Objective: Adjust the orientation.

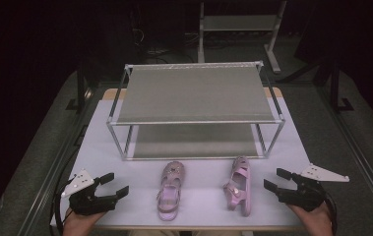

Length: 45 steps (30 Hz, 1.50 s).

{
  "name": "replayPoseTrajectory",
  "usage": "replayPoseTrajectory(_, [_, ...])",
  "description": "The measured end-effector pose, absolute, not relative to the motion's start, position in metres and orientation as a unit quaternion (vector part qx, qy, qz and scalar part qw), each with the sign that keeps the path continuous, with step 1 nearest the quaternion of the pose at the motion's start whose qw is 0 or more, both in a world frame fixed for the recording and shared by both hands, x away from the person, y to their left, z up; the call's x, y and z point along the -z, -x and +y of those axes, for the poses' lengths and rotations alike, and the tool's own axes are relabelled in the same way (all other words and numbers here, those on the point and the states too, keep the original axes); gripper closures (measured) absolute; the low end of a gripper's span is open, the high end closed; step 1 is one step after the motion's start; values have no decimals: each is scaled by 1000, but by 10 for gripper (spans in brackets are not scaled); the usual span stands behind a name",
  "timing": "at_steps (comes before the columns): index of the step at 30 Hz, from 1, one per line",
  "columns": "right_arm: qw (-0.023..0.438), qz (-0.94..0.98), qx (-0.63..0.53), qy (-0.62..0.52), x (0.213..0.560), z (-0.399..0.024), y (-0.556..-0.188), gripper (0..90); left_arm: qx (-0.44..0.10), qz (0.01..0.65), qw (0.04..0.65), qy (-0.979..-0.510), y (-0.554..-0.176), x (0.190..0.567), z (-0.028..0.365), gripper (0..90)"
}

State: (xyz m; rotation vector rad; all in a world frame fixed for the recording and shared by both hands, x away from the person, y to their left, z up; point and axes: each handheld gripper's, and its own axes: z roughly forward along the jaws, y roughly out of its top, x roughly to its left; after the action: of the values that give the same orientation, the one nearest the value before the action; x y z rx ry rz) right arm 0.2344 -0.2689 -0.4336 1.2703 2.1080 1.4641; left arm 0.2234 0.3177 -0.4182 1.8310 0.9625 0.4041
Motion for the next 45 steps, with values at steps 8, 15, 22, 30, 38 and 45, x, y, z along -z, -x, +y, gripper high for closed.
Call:
replayPoseTrajectory(8, [142,731,-506,-436,431,-265,-233,265,-159,396,497,-756,-224,419,315,231])
replayPoseTrajectory(15, [143,732,-504,-436,432,-263,-236,262,-154,384,514,-751,-221,414,305,234])
replayPoseTrajectory(22, [139,732,-503,-437,434,-263,-237,263,-158,368,525,-751,-218,406,287,242])
replayPoseTrajectory(30, [139,733,-503,-436,433,-262,-236,263,-145,355,533,-754,-218,400,271,245])
replayPoseTrajectory(38, [150,730,-504,-435,433,-259,-235,264,-122,341,523,-772,-218,403,251,305])
replayPoseTrajectory(45, [152,731,-503,-435,434,-257,-234,265,-104,343,520,-775,-220,405,244,349])
